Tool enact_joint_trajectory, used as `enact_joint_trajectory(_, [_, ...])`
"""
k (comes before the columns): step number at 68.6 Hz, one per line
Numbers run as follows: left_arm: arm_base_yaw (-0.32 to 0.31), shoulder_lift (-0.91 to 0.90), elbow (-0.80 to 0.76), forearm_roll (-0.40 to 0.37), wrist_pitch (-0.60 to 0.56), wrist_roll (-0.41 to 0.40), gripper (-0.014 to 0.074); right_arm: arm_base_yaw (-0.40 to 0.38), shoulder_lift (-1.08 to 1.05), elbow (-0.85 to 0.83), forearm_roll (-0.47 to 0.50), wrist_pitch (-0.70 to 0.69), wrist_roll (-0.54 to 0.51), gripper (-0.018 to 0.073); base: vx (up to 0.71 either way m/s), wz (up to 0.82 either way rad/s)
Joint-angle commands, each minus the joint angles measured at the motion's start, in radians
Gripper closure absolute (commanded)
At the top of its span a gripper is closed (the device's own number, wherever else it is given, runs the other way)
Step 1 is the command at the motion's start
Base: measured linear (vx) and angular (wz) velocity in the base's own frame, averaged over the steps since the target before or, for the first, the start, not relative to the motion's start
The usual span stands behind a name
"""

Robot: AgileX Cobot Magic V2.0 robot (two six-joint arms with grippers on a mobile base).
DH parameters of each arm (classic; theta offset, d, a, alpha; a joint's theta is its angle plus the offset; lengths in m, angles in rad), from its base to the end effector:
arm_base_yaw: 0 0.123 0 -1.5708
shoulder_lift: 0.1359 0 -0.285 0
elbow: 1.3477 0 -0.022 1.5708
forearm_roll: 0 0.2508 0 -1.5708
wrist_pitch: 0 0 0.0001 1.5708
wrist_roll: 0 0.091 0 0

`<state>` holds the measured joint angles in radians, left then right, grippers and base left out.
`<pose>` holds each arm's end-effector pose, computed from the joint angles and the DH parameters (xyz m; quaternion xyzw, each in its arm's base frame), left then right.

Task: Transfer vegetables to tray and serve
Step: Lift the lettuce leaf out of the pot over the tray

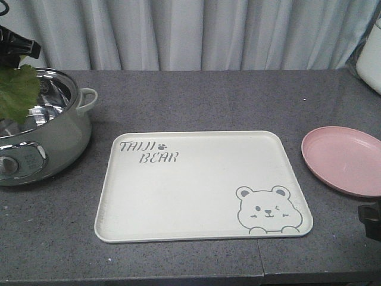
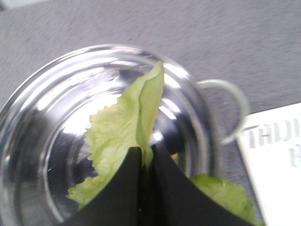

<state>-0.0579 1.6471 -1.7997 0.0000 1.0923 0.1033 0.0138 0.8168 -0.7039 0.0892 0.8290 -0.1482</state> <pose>0.3576 -0.0207 0.4140 0.0754 0.9332 0.0080 0.3514 0.1457 0.0080 0.3024 -0.0591 0.9339 0.0177 0.3521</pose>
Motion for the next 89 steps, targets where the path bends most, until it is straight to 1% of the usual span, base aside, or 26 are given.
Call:
enact_joint_trajectory(1, [-0.054, -0.076, -0.03, -0.009, -0.043, 0.001, 0.0603, -0.005, 0.0, -0.033, 0.005, -0.05, -0.003, 0.0034, 0.0, 0.0])
enact_joint_trajectory(3, [-0.069, -0.082, -0.03, -0.01, -0.04, 0.0, 0.0603, -0.005, 0.0, -0.033, 0.004, -0.05, -0.003, 0.0034, 0.0, 0.0])
enact_joint_trajectory(10, [-0.116, -0.108, -0.017, -0.057, -0.037, 0.005, 0.0603, -0.005, 0.0, -0.033, 0.003, -0.05, -0.003, 0.0034, 0.0, 0.0])
enact_joint_trajectory(15, [-0.146, -0.139, 0.025, -0.089, -0.066, 0.008, 0.0603, -0.005, 0.0, -0.033, 0.003, -0.05, -0.003, 0.0034, 0.0, 0.0])
enact_joint_trajectory(20, [-0.172, -0.175, 0.095, -0.111, -0.114, 0.008, 0.0603, -0.005, 0.0, -0.033, 0.002, -0.05, -0.007, 0.0034, 0.0, 0.0])
enact_joint_trajectory(28, [-0.215, -0.243, 0.253, -0.16, -0.215, 0.008, 0.0603, -0.005, 0.0, -0.033, 0.002, -0.049, -0.006, 0.0034, 0.0, 0.0])
enact_joint_trajectory(36, [-0.261, -0.288, 0.384, -0.252, -0.307, 0.026, 0.0603, -0.005, 0.0, -0.033, 0.005, -0.049, -0.006, 0.0034, 0.0, 0.0])
enact_joint_trajectory(40, [-0.283, -0.294, 0.431, -0.303, -0.329, 0.053, 0.0603, -0.005, 0.0, -0.033, 0.007, -0.048, -0.006, 0.0034, 0.0, 0.0])
enact_joint_trajectory(43, [-0.303, -0.294, 0.459, -0.36, -0.344, 0.086, 0.0603, -0.005, 0.0, -0.033, 0.015, -0.047, -0.006, 0.0034, 0.0, 0.0])
enact_joint_trajectory(52, [-0.347, -0.285, 0.52, -0.522, -0.379, 0.236, 0.0603, -0.005, 0.0, -0.033, 0.051, -0.048, -0.016, 0.0034, 0.0, 0.0])
enact_joint_trajectory(58, [-0.359, -0.273, 0.528, -0.625, -0.386, 0.309, 0.0603, -0.005, 0.0, -0.033, 0.086, -0.048, -0.05, 0.0038, 0.0, 0.0])
enact_joint_trajectory(64, [-0.359, -0.259, 0.528, -0.72, -0.403, 0.353, 0.0603, -0.005, 0.0, -0.033, 0.143, -0.049, -0.122, 0.005, 0.0, 0.0])
enact_joint_trajectory(67, [-0.359, -0.253, 0.528, -0.76, -0.413, 0.375, 0.0603, -0.005, 0.0, -0.033, 0.183, -0.051, -0.165, 0.006, 0.0, 0.0])
enact_joint_trajectory(69, [-0.359, -0.248, 0.528, -0.774, -0.419, 0.389, 0.0603, -0.005, 0.002, -0.033, 0.215, -0.054, -0.204, 0.0068, 0.0, 0.0])
enact_joint_trajectory(77, [-0.359, -0.232, 0.528, -0.784, -0.399, 0.407, 0.0603, -0.005, 0.029, -0.048, 0.354, -0.041, -0.355, 0.0098, 0.0, 0.0])
enact_joint_trajectory(84, [-0.359, -0.222, 0.528, -0.784, -0.359, 0.413, 0.0603, -0.005, 0.082, -0.074, 0.516, -0.025, -0.541, 0.0122, 0.0, 0.0])
enact_joint_trajectory(89, [-0.359, -0.217, 0.528, -0.786, -0.33, 0.461, 0.0603, -0.005, 0.126, -0.094, 0.613, -0.007, -0.656, 0.0128, 0.0, 0.0])
